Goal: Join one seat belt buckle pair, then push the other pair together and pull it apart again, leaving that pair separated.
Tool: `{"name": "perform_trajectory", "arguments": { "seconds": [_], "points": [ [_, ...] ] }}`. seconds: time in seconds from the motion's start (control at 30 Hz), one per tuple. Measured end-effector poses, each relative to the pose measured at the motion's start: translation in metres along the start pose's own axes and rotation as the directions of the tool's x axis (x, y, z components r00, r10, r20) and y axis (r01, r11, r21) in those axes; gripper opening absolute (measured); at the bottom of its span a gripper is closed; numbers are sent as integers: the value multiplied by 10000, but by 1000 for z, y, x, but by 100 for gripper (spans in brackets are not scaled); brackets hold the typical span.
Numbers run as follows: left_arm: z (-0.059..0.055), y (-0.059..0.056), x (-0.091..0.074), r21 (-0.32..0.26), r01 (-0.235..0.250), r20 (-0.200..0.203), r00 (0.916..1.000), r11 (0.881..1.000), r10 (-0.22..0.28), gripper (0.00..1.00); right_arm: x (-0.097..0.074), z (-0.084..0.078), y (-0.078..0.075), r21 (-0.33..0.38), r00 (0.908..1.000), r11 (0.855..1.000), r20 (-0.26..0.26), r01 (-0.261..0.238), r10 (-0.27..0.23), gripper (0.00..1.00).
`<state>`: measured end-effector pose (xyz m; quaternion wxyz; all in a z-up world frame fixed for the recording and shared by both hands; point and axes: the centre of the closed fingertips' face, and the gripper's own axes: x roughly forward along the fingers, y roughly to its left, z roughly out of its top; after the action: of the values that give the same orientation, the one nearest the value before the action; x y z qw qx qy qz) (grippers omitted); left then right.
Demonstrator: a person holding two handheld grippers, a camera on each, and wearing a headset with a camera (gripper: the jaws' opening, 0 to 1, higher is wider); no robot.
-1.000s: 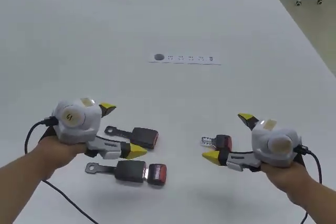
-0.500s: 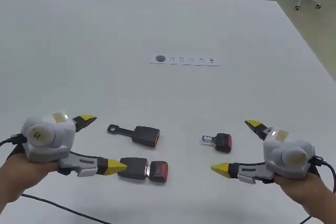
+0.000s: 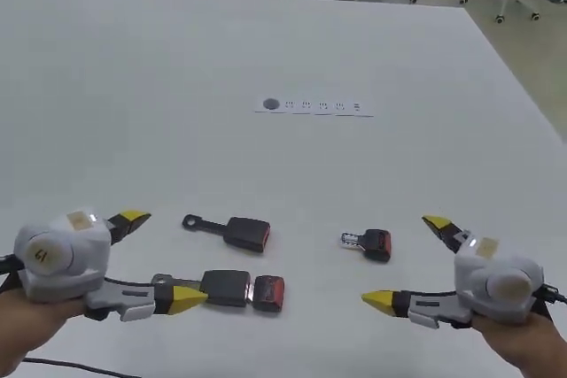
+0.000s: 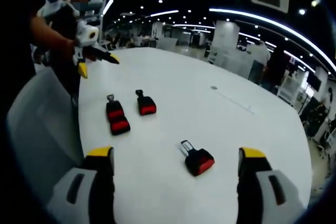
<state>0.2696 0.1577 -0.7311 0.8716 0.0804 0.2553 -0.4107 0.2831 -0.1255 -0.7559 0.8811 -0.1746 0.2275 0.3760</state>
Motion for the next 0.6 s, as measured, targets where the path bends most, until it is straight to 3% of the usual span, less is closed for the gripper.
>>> {"name": "perform_trajectory", "arguments": {
  "seconds": [0.6],
  "points": [
    [-1,-2,-2,-254,-154,135,9998,9996,158,100,2,-1,3,159,10000,9999,11,37,-38,100]
  ]
}}
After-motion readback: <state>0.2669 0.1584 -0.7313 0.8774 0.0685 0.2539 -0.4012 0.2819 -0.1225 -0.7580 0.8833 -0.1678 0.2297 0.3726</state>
